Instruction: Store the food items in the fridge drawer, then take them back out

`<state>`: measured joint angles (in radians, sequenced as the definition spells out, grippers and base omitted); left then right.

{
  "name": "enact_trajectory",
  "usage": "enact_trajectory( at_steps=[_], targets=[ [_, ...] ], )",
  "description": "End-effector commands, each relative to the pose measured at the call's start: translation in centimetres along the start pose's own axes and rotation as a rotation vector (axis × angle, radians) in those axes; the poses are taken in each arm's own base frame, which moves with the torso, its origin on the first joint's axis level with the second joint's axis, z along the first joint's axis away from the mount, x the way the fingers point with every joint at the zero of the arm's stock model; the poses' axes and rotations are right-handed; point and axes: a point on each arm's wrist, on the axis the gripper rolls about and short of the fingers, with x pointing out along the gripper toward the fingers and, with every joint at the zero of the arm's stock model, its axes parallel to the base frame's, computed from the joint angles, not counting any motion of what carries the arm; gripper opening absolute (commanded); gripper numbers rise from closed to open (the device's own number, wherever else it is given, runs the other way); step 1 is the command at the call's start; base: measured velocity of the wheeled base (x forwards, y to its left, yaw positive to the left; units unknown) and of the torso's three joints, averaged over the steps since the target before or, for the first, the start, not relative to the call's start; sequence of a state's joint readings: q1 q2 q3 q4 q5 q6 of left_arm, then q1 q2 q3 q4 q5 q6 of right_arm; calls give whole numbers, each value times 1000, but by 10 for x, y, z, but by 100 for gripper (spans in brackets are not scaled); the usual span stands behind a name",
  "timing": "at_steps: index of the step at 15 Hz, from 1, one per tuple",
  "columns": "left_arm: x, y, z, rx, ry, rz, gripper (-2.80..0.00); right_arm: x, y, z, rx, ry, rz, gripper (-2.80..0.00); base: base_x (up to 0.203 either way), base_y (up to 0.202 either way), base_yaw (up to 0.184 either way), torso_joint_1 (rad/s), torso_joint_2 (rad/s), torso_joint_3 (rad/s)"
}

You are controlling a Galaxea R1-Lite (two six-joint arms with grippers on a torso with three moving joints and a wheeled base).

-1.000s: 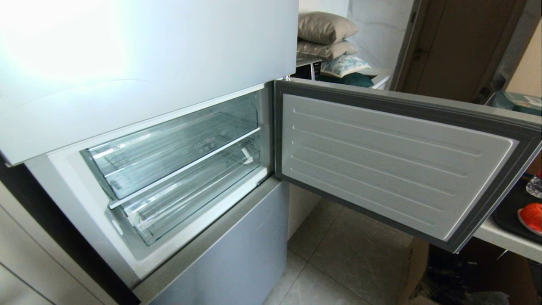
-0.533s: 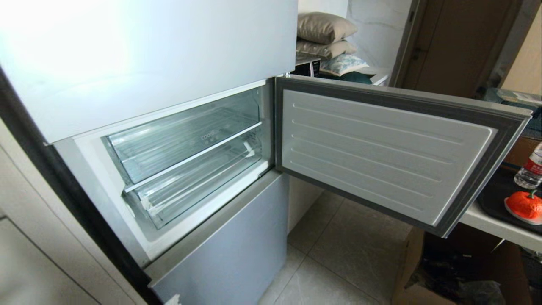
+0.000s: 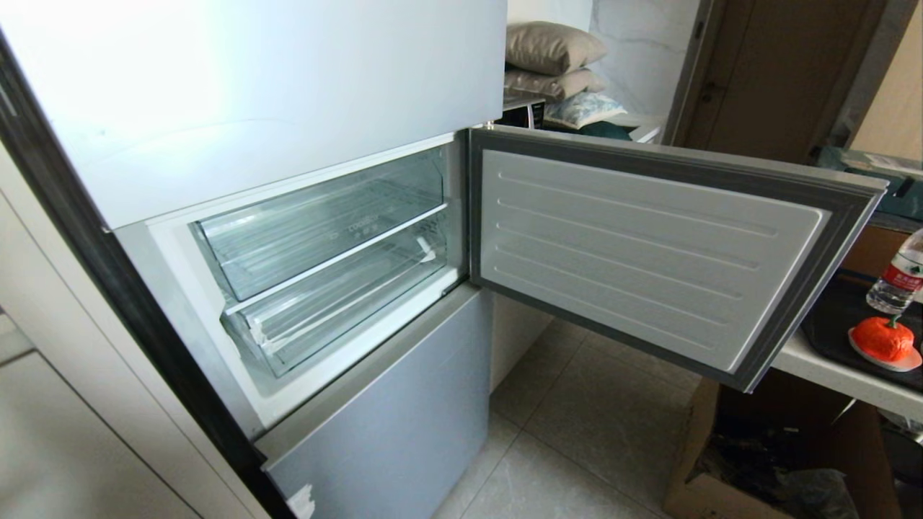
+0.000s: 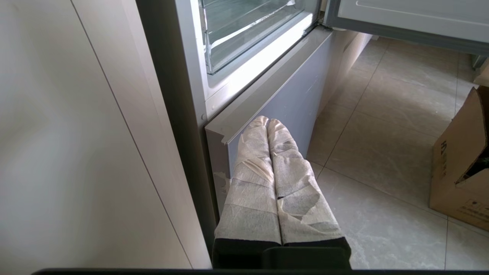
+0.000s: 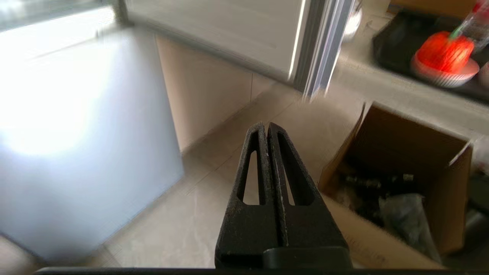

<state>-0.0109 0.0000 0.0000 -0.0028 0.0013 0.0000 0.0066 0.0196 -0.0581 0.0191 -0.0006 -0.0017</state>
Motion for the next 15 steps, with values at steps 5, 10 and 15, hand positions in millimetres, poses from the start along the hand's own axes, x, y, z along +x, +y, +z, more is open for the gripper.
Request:
enact_trajectory(
  at_steps=[5,10,15],
  targets=[
    [0,0,0,0,1,0,-280,46,-3,117,380,39,-177,-280,0,0,0,0,0,0],
    [0,0,0,0,1,0,-280,137,-84,148,806,7,-361,-280,0,0,0,0,0,0],
    [0,0,0,0,1,0,-280,195,-164,128,931,-37,-279,-280,0,0,0,0,0,0]
  ],
)
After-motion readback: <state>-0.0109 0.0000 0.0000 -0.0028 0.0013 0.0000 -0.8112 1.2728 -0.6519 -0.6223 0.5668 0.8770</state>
